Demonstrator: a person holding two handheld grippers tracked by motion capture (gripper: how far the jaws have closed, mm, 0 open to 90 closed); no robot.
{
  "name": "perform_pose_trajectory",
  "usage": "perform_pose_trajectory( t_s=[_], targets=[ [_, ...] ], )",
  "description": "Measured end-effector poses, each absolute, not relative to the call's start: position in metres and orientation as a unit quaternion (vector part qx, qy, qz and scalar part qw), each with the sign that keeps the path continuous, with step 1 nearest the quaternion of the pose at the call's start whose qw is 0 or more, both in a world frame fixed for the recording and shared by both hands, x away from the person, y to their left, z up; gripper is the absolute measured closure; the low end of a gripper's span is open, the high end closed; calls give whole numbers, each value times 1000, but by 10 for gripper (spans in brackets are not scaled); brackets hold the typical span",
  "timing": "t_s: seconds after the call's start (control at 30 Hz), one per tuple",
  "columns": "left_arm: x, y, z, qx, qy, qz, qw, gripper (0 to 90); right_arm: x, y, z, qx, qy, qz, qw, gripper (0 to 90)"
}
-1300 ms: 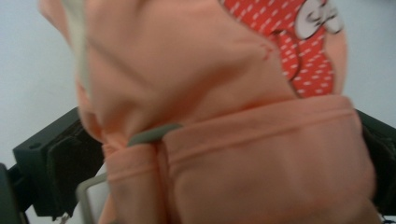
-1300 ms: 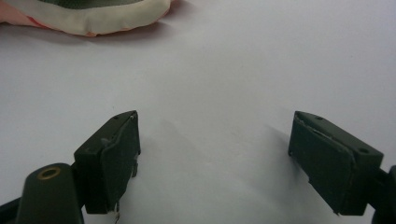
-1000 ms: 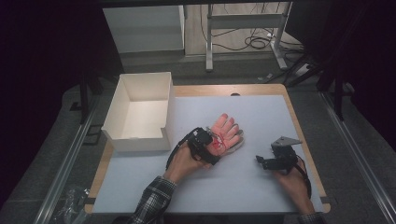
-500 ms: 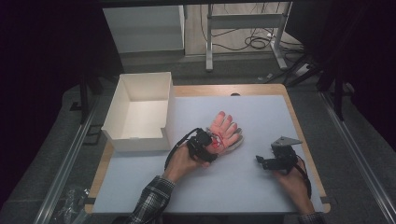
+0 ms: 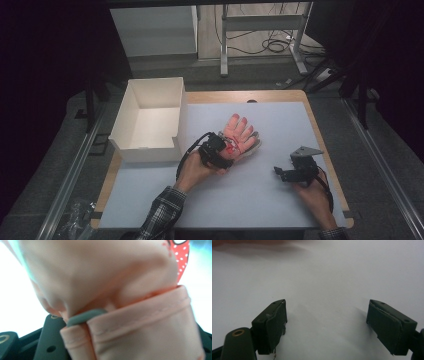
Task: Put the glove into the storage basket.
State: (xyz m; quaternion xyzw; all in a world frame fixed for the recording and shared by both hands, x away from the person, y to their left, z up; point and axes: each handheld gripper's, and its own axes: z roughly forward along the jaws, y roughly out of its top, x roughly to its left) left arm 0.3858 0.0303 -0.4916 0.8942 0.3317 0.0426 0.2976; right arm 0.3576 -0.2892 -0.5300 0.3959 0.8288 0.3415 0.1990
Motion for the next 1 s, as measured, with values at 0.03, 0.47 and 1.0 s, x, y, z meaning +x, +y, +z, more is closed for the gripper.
perform_pose_trajectory(
  t_s=[0.03, 0.47, 1.0],
  targets=[
    [386, 30, -490, 893, 332, 43, 299, 427, 358, -289, -530, 396, 829, 341, 199, 170],
    [394, 36, -459, 885, 347, 66, 304, 420, 357, -289, -530, 396, 829, 342, 199, 170],
    [414, 60, -398, 864, 382, 104, 309, 414, 358, -289, -530, 396, 828, 343, 199, 170]
  ],
)
